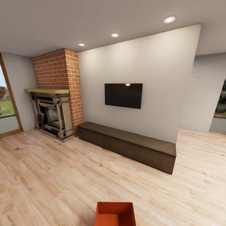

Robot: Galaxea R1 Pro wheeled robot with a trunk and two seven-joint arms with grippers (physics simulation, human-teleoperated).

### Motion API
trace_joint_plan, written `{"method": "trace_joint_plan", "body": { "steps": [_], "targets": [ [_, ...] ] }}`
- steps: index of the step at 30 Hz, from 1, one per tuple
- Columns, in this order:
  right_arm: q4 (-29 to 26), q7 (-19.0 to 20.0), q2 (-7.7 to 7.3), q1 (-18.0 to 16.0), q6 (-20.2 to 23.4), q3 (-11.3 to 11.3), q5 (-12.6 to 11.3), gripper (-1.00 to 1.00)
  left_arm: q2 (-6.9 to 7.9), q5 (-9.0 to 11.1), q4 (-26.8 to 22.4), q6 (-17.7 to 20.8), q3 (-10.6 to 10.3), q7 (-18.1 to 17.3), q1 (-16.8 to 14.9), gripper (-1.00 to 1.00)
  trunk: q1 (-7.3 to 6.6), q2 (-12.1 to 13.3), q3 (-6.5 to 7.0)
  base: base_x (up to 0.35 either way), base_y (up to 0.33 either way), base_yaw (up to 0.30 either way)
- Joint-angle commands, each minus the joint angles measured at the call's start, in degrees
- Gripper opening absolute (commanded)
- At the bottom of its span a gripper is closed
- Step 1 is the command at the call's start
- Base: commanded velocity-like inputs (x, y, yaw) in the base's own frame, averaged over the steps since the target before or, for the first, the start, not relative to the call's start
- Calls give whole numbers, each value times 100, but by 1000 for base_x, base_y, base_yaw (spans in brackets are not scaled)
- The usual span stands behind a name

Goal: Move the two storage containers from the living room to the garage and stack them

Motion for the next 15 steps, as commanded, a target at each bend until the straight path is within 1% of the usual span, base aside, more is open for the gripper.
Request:
{"method": "trace_joint_plan", "body": {
  "steps": [1, 5, 10, 12, 15],
  "targets": [
    [17, -22, -1, -8, -33, -49, 57, 100, 0, 28, 6, -17, -7, -6, -5, 100, 1, -7, -9, 0, 1, -23],
    [17, -22, 7, -8, -33, -49, 51, 100, 0, 23, 6, -17, -7, -6, -5, 100, 1, -7, -9, 0, 0, -83],
    [17, -22, 1, -8, -33, -49, 59, 100, 0, 28, 6, -17, -4, -3, -5, 100, 1, -7, -9, 0, -1, -24],
    [17, -22, 0, -8, -32, -49, 61, 100, -4, 29, 6, -17, -3, 0, -5, 100, 1, -7, -9, 0, -83, -5],
    [17, -22, 0, -8, -32, -49, 65, 100, -2, 36, 6, -17, 1, 0, -5, 100, 1, -7, -9, 0, -173, -2]
  ]
}}
